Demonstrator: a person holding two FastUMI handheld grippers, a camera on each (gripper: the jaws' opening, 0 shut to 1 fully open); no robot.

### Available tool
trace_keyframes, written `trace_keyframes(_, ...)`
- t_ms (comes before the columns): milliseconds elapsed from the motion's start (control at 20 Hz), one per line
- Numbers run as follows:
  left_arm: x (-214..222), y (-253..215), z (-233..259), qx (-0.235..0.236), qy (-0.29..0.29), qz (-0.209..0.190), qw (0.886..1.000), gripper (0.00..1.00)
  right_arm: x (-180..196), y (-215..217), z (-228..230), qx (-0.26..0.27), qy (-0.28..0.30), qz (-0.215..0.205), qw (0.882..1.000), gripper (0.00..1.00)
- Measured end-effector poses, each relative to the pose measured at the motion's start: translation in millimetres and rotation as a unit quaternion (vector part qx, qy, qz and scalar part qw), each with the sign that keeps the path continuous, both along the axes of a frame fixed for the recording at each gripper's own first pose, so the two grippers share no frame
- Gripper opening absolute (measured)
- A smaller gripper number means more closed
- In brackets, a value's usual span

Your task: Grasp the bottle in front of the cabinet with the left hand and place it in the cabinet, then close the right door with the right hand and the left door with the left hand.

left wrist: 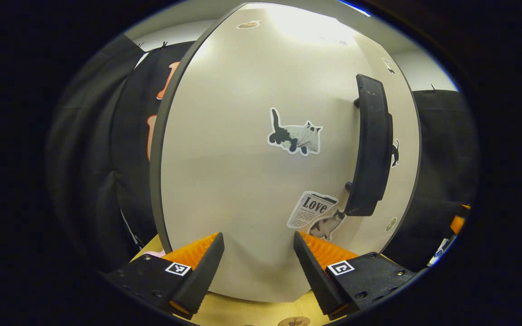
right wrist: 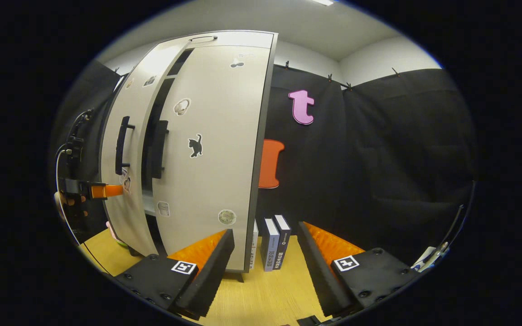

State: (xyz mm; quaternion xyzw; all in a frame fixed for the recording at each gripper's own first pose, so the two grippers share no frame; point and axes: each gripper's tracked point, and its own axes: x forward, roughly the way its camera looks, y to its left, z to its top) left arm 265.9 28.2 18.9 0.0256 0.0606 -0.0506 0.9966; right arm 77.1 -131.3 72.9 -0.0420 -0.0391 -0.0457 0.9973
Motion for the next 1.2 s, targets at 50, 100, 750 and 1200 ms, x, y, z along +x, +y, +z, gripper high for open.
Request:
trace_keyframes(50,1,-1,0,0.002,0.000,0.001,1.000,0.94,4,-2,-1,0.001,0.000,0.002,1.000,0.94)
trace_keyframes(100,3,-2,-1,0.003,0.001,0.000,1.000,0.94,7,-2,-1,0.001,0.001,0.004,1.000,0.94)
trace_keyframes(750,-6,-18,-5,-0.010,0.030,0.004,1.000,0.95,50,-11,-3,0.007,0.012,0.040,0.999,0.94)
trace_keyframes(1200,-70,-27,45,-0.001,0.005,-0.004,1.000,0.94,50,-28,20,0.014,0.008,0.061,0.998,0.95)
